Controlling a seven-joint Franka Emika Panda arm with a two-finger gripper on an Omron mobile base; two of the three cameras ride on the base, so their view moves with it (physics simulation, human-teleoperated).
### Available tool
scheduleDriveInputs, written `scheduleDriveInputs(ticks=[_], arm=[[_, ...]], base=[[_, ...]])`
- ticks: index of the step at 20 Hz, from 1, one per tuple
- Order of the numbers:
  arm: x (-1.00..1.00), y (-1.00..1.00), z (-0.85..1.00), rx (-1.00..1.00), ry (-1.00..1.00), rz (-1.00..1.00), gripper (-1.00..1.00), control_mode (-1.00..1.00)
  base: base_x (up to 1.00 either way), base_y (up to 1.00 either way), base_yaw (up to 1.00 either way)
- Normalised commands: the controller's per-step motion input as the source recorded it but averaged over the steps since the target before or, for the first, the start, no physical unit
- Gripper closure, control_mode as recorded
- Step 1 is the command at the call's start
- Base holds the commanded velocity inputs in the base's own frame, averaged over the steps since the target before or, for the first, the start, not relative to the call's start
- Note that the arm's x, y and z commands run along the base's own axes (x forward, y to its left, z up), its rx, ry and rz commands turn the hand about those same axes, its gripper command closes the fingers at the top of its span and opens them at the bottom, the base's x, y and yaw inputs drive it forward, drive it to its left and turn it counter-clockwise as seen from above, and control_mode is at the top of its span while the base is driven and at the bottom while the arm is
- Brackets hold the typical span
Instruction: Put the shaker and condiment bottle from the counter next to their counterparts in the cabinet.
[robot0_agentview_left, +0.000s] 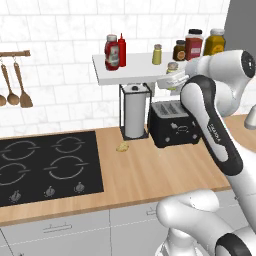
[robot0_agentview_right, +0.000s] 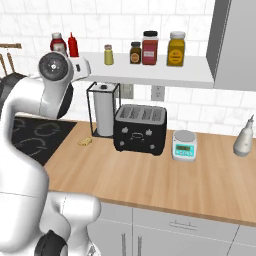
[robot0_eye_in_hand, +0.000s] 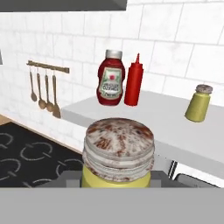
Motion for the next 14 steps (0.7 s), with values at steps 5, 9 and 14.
scheduleDriveInputs(ticks=[5,9,14], arm=[[0.08,-0.02,-0.03,0.01,0.0,0.01,1.0,-1.0],[0.2,-0.08,0.0,0.0,-0.09,0.0,1.0,-1.0],[0.2,-0.04,0.0,0.0,-0.13,0.0,1.0,-1.0]], base=[[0.0,0.0,0.0],[0.0,0.0,0.0],[0.0,0.0,0.0]])
